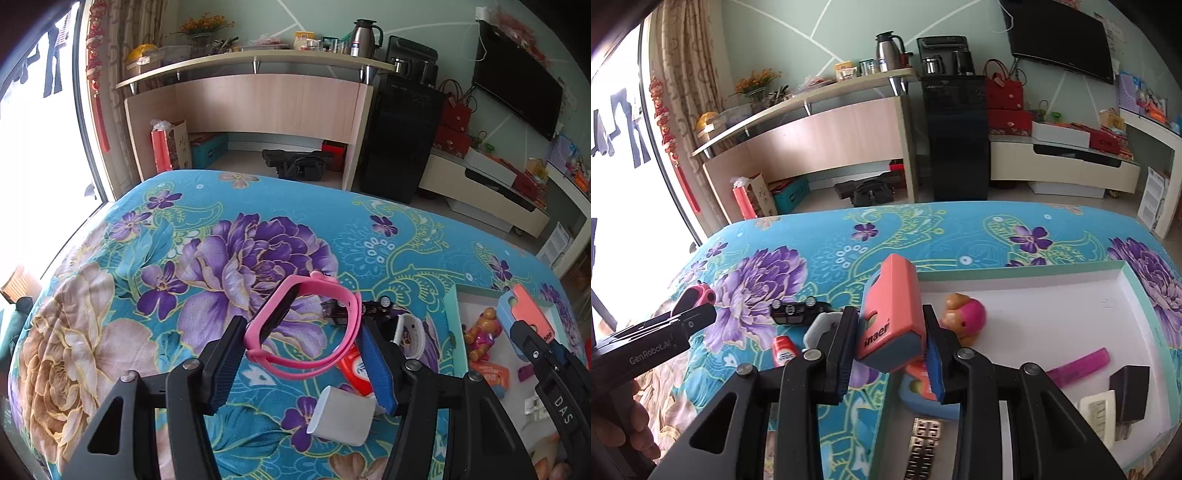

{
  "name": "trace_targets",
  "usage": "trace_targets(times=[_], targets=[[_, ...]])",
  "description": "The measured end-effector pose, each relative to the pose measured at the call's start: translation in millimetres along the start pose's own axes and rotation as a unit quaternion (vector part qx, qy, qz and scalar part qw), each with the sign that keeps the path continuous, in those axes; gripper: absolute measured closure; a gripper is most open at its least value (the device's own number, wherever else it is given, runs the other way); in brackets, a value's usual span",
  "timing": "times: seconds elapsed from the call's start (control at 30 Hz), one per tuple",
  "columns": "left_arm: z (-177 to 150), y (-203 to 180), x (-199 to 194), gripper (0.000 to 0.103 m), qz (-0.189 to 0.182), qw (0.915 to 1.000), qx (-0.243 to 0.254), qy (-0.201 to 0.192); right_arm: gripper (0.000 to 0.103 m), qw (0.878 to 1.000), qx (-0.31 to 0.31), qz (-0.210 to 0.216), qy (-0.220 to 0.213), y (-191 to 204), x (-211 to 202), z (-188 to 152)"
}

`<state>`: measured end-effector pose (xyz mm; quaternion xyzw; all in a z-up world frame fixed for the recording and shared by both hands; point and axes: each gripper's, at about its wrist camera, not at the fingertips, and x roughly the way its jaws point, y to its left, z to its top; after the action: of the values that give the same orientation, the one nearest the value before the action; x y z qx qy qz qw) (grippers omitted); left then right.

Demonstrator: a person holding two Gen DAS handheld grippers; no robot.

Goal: Organize rigid objects
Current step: 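Release the pink-blue case into the tray with the right tool while the left tool lowers the wristband there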

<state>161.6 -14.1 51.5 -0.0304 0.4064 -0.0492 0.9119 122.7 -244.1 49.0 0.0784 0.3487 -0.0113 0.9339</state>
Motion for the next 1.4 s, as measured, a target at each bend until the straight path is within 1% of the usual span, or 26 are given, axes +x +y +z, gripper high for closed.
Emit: trace_targets(times=[0.1, 0.23, 0.37, 0.43, 0.47, 0.5, 0.53, 0.67, 0.83, 1.03, 1.23, 1.4], targets=[[-3, -36, 0, 0.039, -0.025, 0.9989, 0.039, 0.001, 0.068, 0.999, 0.032, -0.026, -0.004, -34, -7, 1], [-11, -83, 0, 0.039, -0.057, 0.9941, 0.092, 0.009, 0.068, 0.996, 0.073, -0.059, -0.007, -75, -15, -1], [-19, -122, 1, 0.039, -0.071, 0.9879, 0.137, 0.017, 0.068, 0.991, 0.094, -0.094, -0.007, -106, -21, -3], [-21, -137, 2, 0.039, -0.079, 0.9853, 0.151, 0.02, 0.068, 0.989, 0.108, -0.104, -0.004, -118, -23, -4], [-22, -143, 2, 0.039, -0.082, 0.9841, 0.156, 0.022, 0.069, 0.987, 0.116, -0.107, -0.003, -125, -23, -5], [-22, -148, 2, 0.039, -0.085, 0.9831, 0.16, 0.024, 0.077, 0.986, 0.125, -0.11, -0.002, -131, -24, -6], [-22, -155, 3, 0.039, -0.087, 0.9821, 0.165, 0.025, 0.079, 0.985, 0.132, -0.11, 0.0, -136, -24, -6], [-23, -180, 10, 0.039, -0.081, 0.9785, 0.187, 0.032, 0.081, 0.982, 0.149, -0.114, 0.012, -153, -25, -13], [-26, -204, 17, 0.039, -0.088, 0.9751, 0.198, 0.045, 0.082, 0.978, 0.179, -0.105, 0.022, -175, -25, -20], [-31, -228, 28, 0.038, -0.087, 0.9703, 0.22, 0.053, 0.082, 0.976, 0.194, -0.097, 0.023, -183, -29, -23], [-36, -236, 35, 0.038, -0.083, 0.9692, 0.224, 0.063, 0.082, 0.976, 0.19, -0.103, 0.027, -185, -29, -23], [-37, -236, 37, 0.035, -0.079, 0.9699, 0.22, 0.067, 0.082, 0.975, 0.194, -0.101, 0.025, -187, -31, -23]])
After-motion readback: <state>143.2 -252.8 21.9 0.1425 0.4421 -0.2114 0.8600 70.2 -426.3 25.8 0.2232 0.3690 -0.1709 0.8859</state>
